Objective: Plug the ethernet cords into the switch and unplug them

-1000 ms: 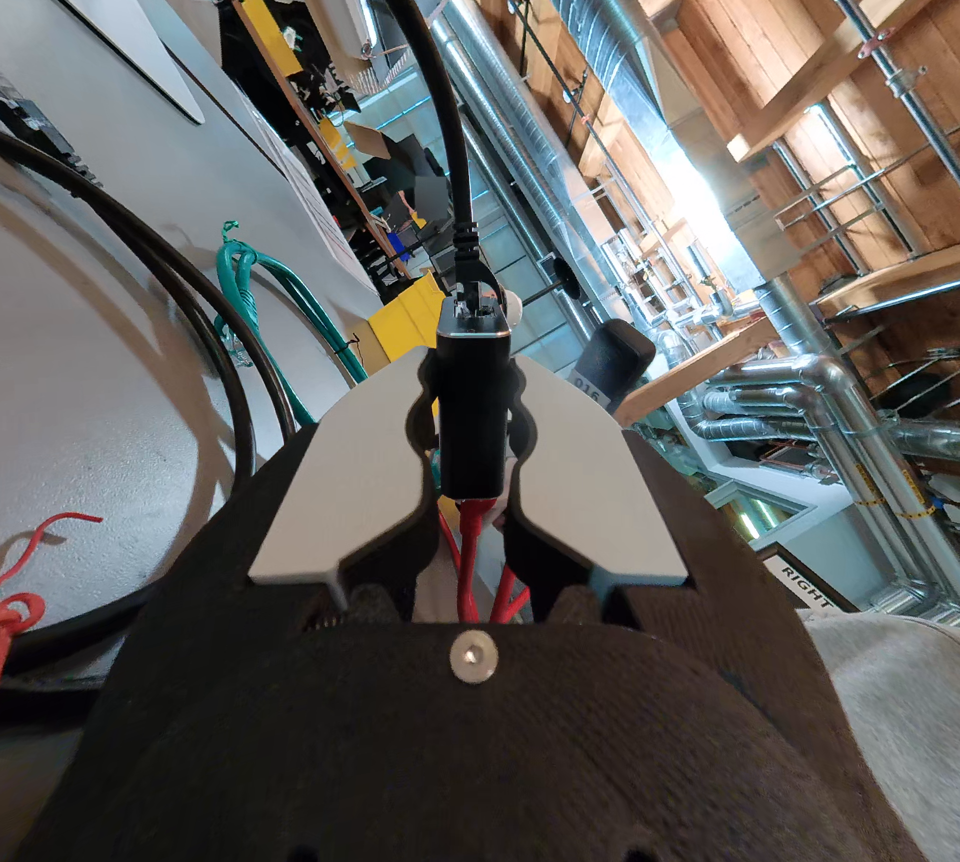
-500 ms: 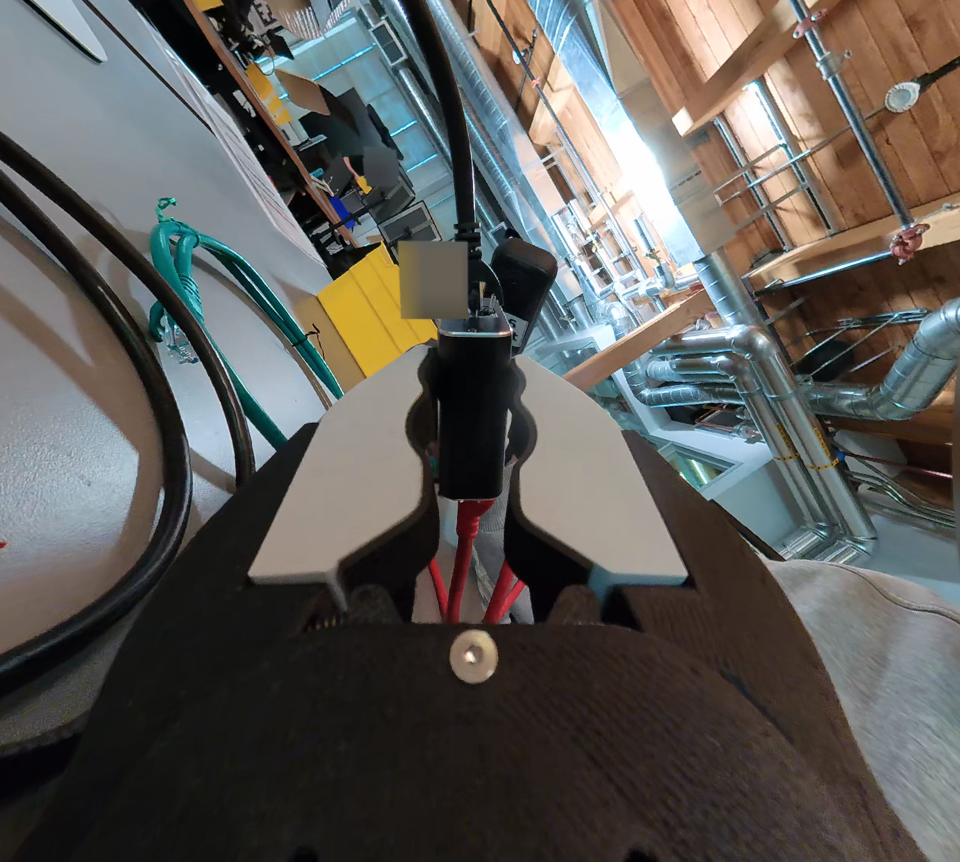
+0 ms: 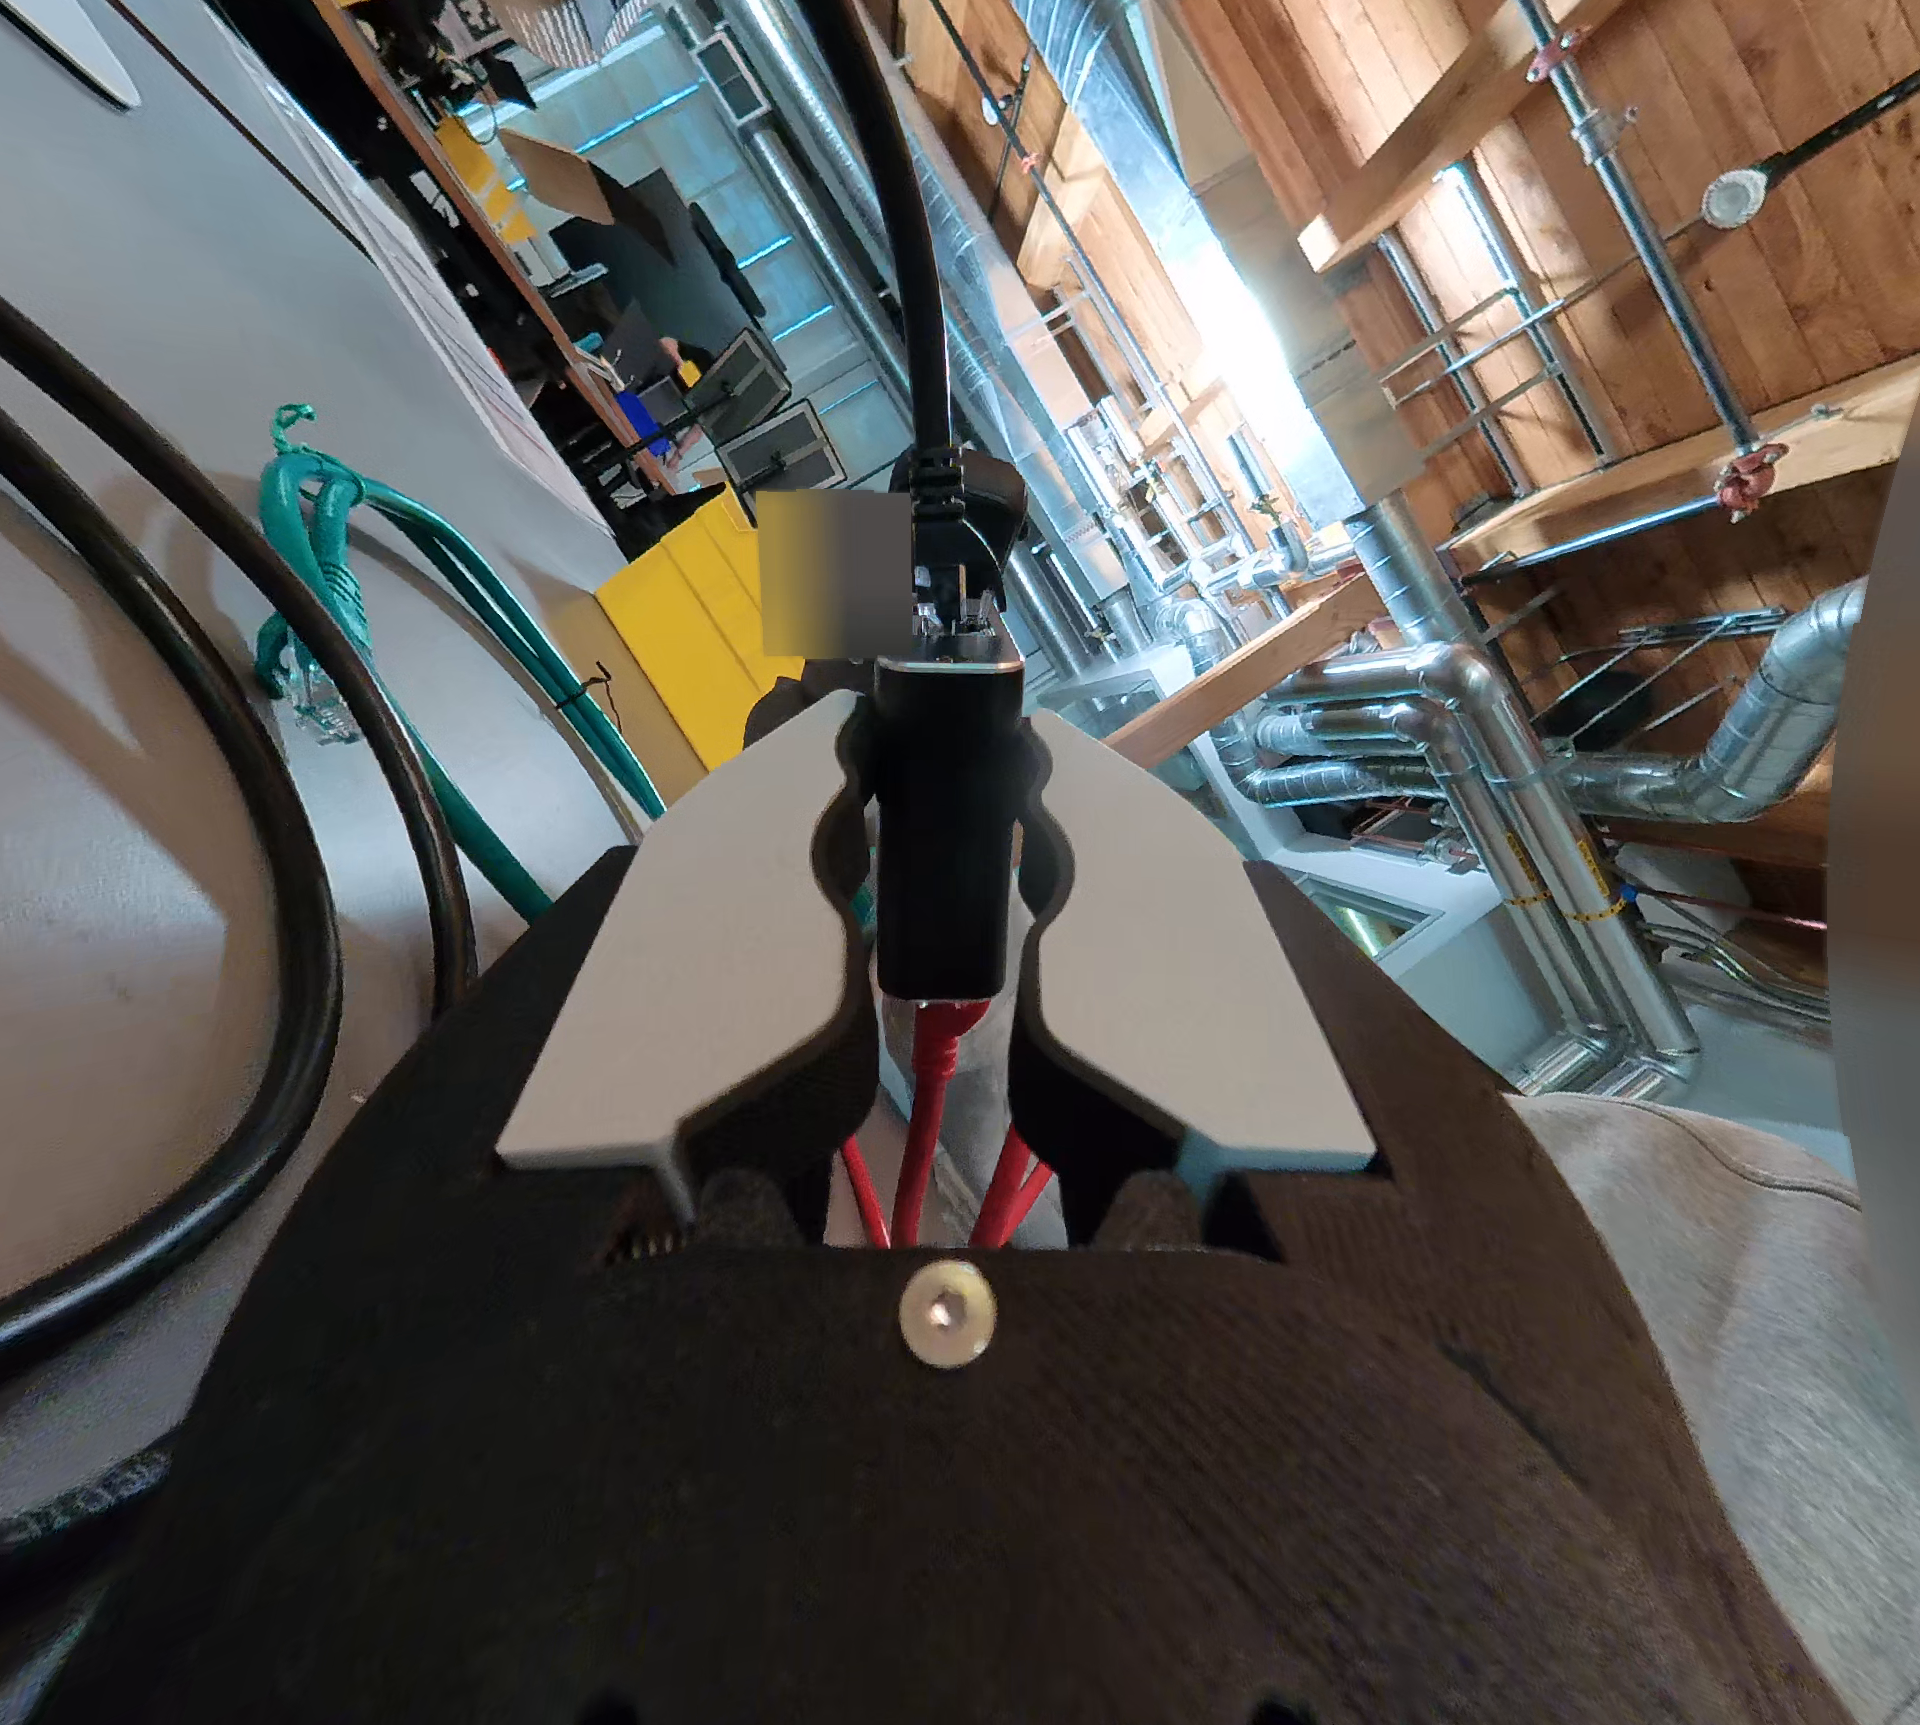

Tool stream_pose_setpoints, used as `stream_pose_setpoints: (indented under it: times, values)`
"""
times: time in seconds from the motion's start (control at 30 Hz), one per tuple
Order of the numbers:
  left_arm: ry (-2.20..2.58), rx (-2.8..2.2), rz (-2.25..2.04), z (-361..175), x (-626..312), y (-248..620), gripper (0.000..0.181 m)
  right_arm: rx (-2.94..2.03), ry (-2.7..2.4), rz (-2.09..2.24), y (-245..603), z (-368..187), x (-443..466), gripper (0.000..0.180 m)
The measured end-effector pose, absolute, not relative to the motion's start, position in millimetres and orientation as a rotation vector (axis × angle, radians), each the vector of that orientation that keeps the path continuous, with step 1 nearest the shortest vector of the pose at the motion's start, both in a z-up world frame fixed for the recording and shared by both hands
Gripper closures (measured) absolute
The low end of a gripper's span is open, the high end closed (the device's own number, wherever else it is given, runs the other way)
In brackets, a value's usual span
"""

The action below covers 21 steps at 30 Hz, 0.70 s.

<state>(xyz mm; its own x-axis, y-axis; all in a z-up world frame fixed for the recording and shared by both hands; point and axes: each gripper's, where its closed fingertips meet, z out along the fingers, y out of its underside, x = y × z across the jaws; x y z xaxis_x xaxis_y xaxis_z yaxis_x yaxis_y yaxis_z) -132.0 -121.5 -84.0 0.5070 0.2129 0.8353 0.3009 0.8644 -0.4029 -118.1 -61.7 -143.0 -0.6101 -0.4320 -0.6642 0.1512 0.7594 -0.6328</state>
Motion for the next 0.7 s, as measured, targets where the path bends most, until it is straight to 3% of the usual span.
stream_pose_setpoints:
  times: [0.7]
  values:
    - [-1.053,-0.404,0.140,-78,-126,-151,0.157,0.174,2.191,-1.207,-98,-126,-105,0.169]
